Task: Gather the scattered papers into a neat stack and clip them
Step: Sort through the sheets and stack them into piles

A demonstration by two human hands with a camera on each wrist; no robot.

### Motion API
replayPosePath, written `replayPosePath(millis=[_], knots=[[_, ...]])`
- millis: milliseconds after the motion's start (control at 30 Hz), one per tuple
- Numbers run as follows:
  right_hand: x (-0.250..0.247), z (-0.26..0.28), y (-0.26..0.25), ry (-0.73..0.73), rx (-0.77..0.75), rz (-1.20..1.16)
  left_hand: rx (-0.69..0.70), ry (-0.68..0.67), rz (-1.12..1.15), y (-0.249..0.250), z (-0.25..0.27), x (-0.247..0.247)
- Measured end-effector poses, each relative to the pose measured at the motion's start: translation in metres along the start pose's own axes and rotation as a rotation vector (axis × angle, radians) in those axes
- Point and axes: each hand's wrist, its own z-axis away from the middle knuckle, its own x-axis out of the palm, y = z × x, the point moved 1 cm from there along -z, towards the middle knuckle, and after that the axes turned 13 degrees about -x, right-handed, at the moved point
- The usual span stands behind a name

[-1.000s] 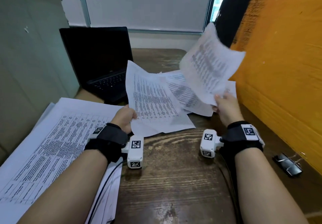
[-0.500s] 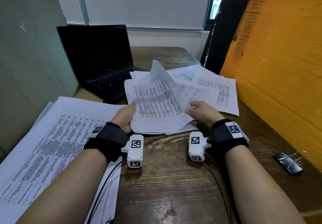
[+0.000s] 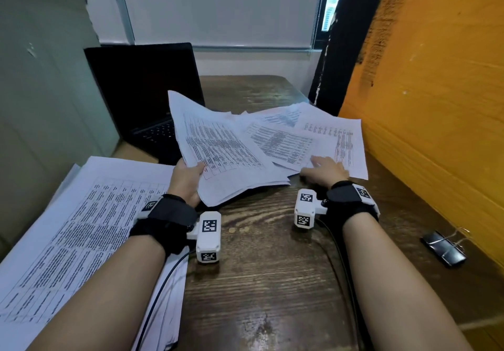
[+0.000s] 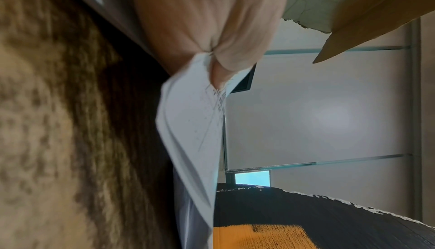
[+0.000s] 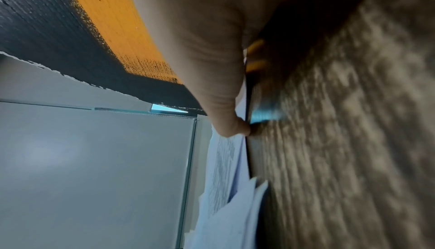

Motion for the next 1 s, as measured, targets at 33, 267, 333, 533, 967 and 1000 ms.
replayPosePath(millis=[33, 267, 333, 533, 967, 1000], knots=[[-0.001, 0.001, -0.001, -0.010, -0.002, 0.012, -0.010, 0.013, 0.001, -0.001, -0.001, -0.001], [-0.005, -0.005, 0.011, -0.019, -0.070, -0.091, -0.056, 0.038, -0.179, -0.006, -0.009, 0.000], [-0.004, -0.005, 0.010, 0.042, -0.030, -0.063, -0.078, 0.034, -0.185, -0.008, -0.009, -0.001], [-0.008, -0.006, 0.015, 0.294, 0.011, -0.153, -0.095, 0.043, -0.203, -0.007, -0.011, -0.001], [-0.017, 0.018, -0.046, 0.323, -0.404, -0.603, -0.082, -0.018, -0.131, -0.006, -0.006, 0.003], [-0.011, 0.023, -0.053, 0.160, -0.459, -0.622, -0.076, -0.017, -0.126, -0.007, -0.008, 0.002]])
